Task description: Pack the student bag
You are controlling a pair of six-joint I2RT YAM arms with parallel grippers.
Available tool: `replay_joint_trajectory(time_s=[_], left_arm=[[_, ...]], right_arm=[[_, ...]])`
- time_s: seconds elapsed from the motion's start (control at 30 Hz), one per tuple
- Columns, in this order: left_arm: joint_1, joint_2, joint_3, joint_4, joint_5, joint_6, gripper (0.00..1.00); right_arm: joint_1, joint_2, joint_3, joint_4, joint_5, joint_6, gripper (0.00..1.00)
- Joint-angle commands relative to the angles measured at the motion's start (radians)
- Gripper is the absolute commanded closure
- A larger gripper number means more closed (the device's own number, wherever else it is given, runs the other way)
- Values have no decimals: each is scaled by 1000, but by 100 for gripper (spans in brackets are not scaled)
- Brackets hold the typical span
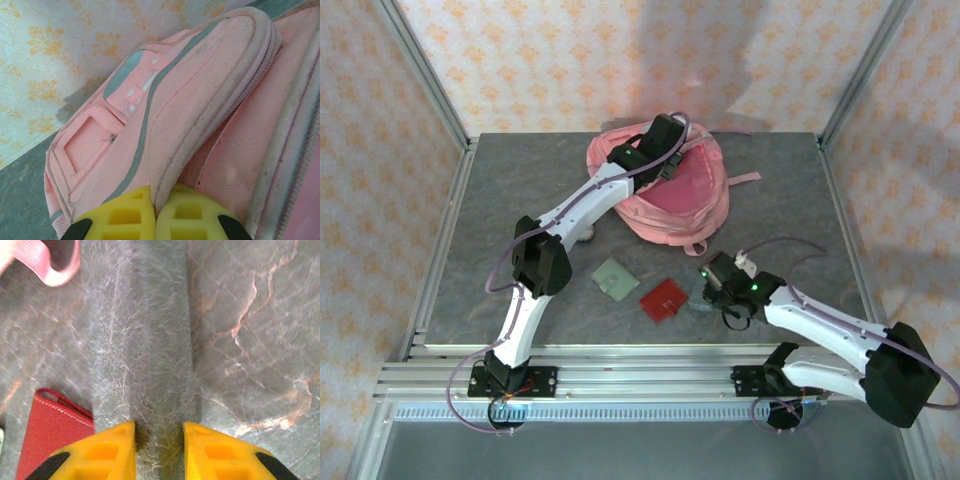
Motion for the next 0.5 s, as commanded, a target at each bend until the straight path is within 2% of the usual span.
replay_joint_trajectory(time_s=[0.0, 0.1, 0.27, 0.33, 0.37, 0.43, 0.47], left_arm=[[28, -71, 52, 86, -43, -34, 100], [32, -90, 15, 108, -42, -45, 100], [39, -100, -2, 117, -30, -67, 100], [42, -100, -1, 116, -24, -77, 100], [43, -101, -1, 112, -22, -80, 100], [43, -102, -1, 107, -19, -83, 100], [43, -102, -2, 105, -18, -83, 100]], right_arm=[[-7, -36, 68, -105, 134, -59, 75], [-45, -55, 167, -97, 165, -181, 75], [-114, 48, 331, -55, 147, -361, 75], [-128, 93, 376, -35, 126, -398, 71], [-135, 123, 401, -39, 105, -412, 63], [-135, 172, 427, -68, 96, -406, 34], [-135, 185, 420, -74, 89, -404, 26]])
